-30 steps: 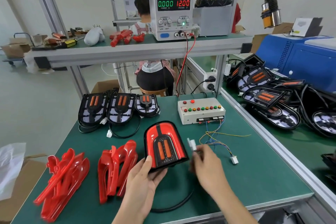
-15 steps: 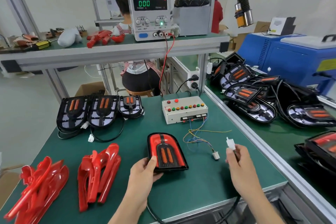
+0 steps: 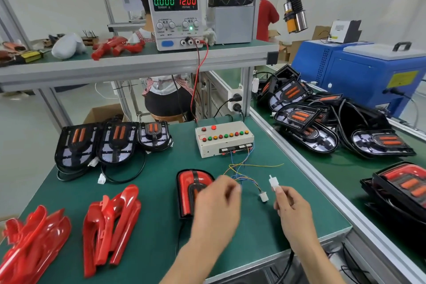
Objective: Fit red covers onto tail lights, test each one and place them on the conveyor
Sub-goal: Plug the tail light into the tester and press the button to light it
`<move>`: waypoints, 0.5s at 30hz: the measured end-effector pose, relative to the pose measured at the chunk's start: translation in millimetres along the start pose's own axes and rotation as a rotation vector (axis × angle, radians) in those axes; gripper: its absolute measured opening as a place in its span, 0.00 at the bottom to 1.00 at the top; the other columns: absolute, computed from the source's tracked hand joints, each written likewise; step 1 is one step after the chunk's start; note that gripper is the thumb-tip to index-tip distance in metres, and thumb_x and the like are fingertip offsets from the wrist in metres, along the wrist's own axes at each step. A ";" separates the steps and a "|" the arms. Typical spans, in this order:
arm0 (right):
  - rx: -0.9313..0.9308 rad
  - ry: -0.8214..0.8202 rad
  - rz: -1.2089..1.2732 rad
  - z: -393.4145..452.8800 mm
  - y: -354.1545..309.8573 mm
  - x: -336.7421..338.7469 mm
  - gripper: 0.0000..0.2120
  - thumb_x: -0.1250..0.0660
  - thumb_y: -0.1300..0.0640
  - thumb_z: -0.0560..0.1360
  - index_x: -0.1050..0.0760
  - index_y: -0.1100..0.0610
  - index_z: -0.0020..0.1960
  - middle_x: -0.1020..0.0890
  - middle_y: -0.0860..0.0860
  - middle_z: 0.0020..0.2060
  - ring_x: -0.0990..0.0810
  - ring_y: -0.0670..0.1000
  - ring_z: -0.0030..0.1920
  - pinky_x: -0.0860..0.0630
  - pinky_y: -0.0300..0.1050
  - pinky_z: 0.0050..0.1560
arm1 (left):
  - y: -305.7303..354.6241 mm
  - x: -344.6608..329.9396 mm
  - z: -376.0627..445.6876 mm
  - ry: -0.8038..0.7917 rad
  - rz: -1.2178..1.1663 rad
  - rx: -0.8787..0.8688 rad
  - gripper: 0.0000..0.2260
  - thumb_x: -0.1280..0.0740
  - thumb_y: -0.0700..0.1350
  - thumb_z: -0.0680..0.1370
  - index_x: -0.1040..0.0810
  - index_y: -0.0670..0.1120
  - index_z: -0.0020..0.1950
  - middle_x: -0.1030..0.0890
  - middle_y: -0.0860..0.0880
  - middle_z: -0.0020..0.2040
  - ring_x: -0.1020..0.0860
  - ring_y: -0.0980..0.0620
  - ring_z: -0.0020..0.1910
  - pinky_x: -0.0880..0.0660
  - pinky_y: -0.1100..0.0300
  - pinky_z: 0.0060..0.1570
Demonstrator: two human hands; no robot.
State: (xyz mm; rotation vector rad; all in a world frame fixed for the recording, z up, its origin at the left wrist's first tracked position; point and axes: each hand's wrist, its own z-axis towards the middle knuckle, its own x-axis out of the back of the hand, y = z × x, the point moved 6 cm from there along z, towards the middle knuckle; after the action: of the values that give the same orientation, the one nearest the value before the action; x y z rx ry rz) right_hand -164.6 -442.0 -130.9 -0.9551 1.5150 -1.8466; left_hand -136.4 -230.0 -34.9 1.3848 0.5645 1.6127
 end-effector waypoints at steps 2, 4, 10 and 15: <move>0.014 0.014 0.023 -0.5 0.4 0.9 0.13 0.37 0.48 0.83 0.22 0.47 0.41 0.28 0.45 0.28 0.35 0.47 0.29 0.37 0.45 0.35 | 6.5 -45.5 14.2 -0.219 0.157 0.042 0.08 0.35 0.46 0.81 0.16 0.47 0.49 0.14 0.51 0.47 0.19 0.49 0.47 0.24 0.55 0.53; 0.014 0.029 0.053 -1.7 1.7 2.2 0.12 0.37 0.48 0.83 0.21 0.48 0.43 0.29 0.45 0.28 0.36 0.47 0.29 0.38 0.43 0.34 | -0.5 -79.7 27.0 -0.329 0.196 0.175 0.11 0.36 0.46 0.81 0.16 0.43 0.50 0.15 0.42 0.50 0.19 0.40 0.52 0.23 0.52 0.55; 0.033 0.017 0.024 -2.1 0.7 3.5 0.11 0.37 0.49 0.83 0.21 0.46 0.44 0.28 0.44 0.28 0.34 0.46 0.29 0.36 0.44 0.33 | -27.9 -117.9 41.9 -0.257 0.084 0.403 0.11 0.33 0.47 0.79 0.17 0.40 0.46 0.14 0.39 0.45 0.16 0.41 0.49 0.21 0.56 0.52; 0.042 0.015 -0.017 -0.3 -2.4 2.9 0.12 0.37 0.51 0.83 0.21 0.45 0.43 0.27 0.44 0.27 0.33 0.45 0.29 0.35 0.44 0.33 | -31.5 -122.7 45.7 -0.208 -0.078 0.371 0.12 0.31 0.46 0.79 0.18 0.39 0.40 0.17 0.39 0.38 0.16 0.39 0.41 0.19 0.50 0.46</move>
State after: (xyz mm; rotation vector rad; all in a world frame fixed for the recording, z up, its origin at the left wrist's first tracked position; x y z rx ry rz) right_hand -166.5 -443.6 -128.1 -0.9393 1.4749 -1.8943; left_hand -87.9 -328.6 -112.8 1.7543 0.8099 1.3243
